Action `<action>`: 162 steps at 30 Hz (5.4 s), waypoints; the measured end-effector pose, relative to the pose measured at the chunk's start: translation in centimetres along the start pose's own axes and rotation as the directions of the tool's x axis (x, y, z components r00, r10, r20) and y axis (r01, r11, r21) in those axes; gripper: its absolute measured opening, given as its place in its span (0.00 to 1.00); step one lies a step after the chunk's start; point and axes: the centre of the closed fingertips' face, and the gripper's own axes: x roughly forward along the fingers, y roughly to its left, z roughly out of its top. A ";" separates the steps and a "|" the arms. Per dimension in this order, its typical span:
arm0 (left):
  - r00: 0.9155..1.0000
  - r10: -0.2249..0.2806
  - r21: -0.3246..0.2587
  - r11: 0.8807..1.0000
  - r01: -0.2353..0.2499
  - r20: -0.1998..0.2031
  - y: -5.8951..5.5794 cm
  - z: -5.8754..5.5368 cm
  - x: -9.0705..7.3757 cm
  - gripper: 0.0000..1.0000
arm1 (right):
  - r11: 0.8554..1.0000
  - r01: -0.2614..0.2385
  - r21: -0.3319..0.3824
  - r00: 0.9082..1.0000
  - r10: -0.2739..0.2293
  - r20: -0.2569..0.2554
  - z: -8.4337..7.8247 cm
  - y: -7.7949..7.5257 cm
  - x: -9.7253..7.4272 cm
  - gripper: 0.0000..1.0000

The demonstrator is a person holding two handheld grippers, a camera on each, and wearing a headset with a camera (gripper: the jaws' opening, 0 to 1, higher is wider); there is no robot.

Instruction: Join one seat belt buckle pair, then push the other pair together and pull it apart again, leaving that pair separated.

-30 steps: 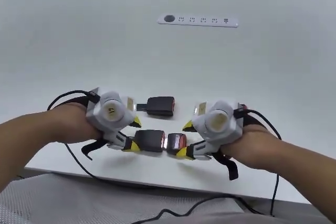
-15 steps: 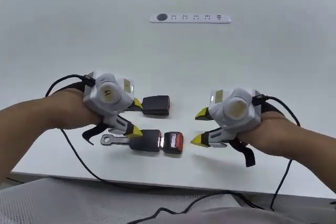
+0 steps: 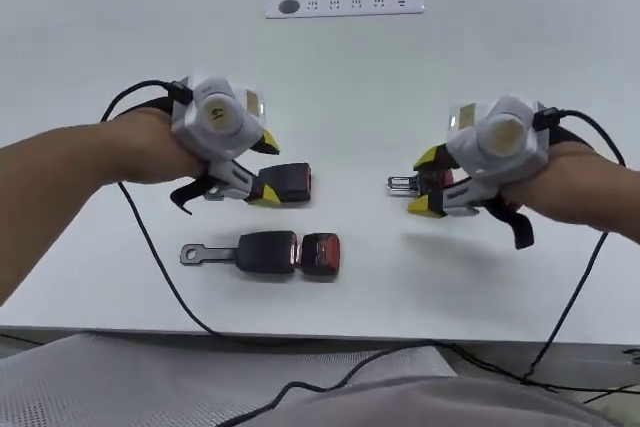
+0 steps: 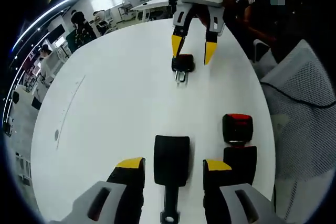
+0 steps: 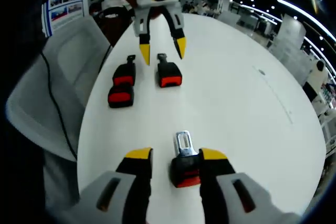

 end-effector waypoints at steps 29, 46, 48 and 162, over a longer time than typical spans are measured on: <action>0.986 -0.132 0.090 0.986 0.141 -0.098 -0.3 -2.2 3.4 0.34 | 0.996 -0.083 -0.038 0.992 0.079 -0.096 -3.0 -1.1 0.9 0.32; 0.989 -0.118 0.052 0.991 0.123 -0.091 -0.2 -2.5 3.2 0.33 | 0.997 -0.066 -0.035 0.994 0.063 -0.089 -1.2 -0.3 2.2 0.32; 0.989 -0.117 0.047 0.991 0.122 -0.090 -0.2 -2.6 3.1 0.33 | 0.998 -0.057 -0.038 0.995 0.053 -0.083 -0.6 -0.1 2.6 0.32; 0.989 -0.121 0.048 0.991 0.125 -0.086 -0.1 -2.4 3.4 0.33 | 0.993 -0.098 -0.068 0.995 0.096 -0.029 6.6 1.4 8.0 0.32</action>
